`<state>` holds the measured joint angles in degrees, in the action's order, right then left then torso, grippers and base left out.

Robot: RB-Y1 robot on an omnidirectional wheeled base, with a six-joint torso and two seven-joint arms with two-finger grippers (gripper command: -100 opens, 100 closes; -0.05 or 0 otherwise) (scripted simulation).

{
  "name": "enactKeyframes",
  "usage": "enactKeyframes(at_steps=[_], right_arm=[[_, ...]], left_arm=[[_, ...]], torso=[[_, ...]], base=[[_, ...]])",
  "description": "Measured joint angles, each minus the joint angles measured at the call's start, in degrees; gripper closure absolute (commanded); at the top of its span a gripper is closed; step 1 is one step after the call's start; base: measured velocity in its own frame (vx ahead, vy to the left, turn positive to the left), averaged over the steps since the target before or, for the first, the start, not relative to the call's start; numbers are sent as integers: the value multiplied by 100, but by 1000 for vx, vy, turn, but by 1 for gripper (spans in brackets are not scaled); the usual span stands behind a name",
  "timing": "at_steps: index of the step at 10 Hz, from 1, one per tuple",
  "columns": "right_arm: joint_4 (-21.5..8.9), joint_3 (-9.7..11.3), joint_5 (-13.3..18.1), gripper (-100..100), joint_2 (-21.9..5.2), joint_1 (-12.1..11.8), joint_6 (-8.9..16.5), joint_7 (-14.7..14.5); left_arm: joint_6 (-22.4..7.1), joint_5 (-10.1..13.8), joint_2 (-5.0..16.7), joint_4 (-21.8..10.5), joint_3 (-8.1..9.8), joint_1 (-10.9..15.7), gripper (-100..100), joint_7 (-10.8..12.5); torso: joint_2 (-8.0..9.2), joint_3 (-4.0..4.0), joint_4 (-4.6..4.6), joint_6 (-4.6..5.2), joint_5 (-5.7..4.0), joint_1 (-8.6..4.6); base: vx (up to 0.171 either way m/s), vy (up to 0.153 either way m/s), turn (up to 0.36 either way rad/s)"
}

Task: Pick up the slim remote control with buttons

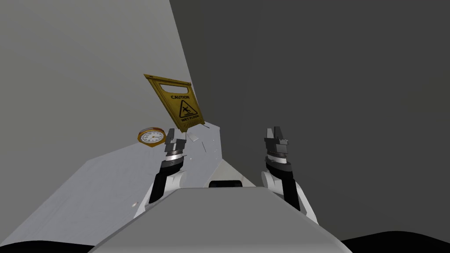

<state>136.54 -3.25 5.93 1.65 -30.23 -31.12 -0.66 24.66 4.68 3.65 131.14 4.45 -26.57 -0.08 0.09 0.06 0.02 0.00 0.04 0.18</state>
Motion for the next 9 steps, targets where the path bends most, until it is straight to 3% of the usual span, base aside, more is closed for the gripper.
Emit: enactKeyframes(at_steps=[2,9], right_arm=[[0,0,0,0,0,0,0,0],[0,0,0,0,0,0,0,0]], left_arm=[[-260,230,287,56,253,-27,-100,19],[-1332,863,903,282,904,-56,-100,40]], torso=[[-2,-1,-1,1,0,2],[-5,-3,-1,0,0,-3]], base=[[-17,41,-76],[-19,34,-71]])
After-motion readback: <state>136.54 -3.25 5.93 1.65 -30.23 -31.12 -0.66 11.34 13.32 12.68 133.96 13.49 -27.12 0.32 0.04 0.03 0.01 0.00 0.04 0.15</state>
